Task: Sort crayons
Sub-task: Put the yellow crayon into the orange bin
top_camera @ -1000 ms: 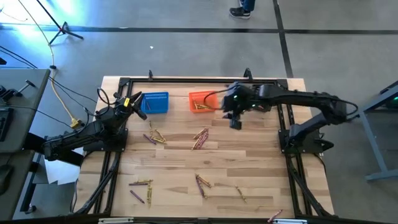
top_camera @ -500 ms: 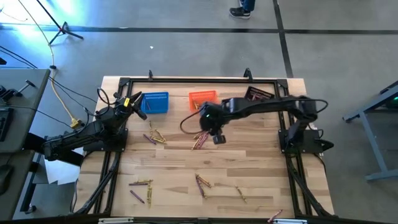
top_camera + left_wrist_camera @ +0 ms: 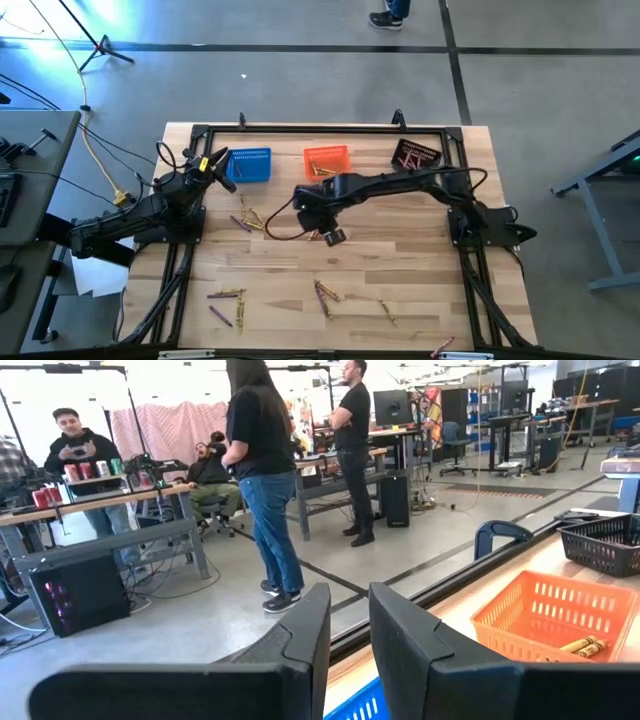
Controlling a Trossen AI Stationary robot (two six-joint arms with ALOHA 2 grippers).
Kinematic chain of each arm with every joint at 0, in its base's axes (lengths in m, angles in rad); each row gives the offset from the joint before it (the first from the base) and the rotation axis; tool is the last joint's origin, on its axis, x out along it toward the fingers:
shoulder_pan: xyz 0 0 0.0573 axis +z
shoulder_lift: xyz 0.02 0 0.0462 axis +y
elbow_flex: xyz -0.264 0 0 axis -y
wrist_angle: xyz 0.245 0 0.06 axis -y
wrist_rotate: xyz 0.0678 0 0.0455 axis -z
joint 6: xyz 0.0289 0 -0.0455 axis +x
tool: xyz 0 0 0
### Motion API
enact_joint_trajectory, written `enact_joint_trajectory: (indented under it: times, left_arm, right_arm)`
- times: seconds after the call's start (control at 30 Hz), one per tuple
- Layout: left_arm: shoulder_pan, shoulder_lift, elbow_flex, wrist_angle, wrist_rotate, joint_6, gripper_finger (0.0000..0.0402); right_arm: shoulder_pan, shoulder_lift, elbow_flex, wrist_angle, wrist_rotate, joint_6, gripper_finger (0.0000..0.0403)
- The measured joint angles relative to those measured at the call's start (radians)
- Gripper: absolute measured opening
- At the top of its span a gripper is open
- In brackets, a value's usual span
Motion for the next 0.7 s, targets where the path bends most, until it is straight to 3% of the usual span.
enact_joint_trajectory:
  times: [0.23, 0.7]
  left_arm:
    - [0.0, 0.0, 0.0, 0.0, 0.0, 0.0, 0.006]
    - [0.0, 0.0, 0.0, 0.0, 0.0, 0.0, 0.006]
  right_arm:
    - [0.039, 0.107, 0.099, -0.042, -0.003, -0.049, 0.0112]
    - [0.055, 0.184, 0.104, 0.004, 0.019, -0.099, 0.0112]
